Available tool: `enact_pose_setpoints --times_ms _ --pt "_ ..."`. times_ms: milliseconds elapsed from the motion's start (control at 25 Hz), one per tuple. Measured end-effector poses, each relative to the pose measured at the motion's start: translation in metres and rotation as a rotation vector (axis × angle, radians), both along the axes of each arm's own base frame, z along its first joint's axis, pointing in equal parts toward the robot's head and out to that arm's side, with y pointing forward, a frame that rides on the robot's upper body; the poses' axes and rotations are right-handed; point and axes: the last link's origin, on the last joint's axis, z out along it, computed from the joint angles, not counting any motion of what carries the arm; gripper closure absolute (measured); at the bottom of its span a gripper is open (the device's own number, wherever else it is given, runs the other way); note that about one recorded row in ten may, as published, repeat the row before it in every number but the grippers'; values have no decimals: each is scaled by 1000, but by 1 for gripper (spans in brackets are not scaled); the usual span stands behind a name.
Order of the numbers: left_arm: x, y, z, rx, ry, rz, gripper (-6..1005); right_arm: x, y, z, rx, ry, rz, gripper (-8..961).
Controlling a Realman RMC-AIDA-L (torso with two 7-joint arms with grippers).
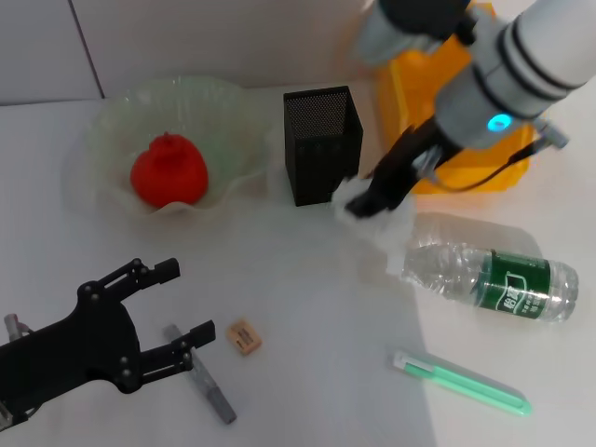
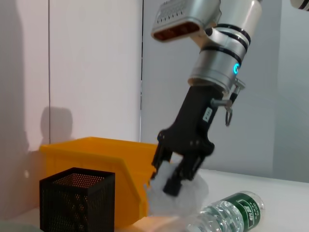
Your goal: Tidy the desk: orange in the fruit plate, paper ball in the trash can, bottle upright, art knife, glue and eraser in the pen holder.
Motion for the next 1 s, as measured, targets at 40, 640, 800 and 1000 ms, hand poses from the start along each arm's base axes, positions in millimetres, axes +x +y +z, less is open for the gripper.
enact_pose_setpoints --times_ms 40,640,800,1000 --pt "0 0 0 -1 0 -1 171 -2 3 15 54 4 5 571" --pt "2 0 -1 -9 -4 -12 176 18 27 107 531 -7 31 557" --pt "2 -1 -2 -7 -7 -10 177 30 34 101 570 -28 34 553" --pt "3 -1 -3 -9 -7 -10 179 44 45 83 580 -37 41 513"
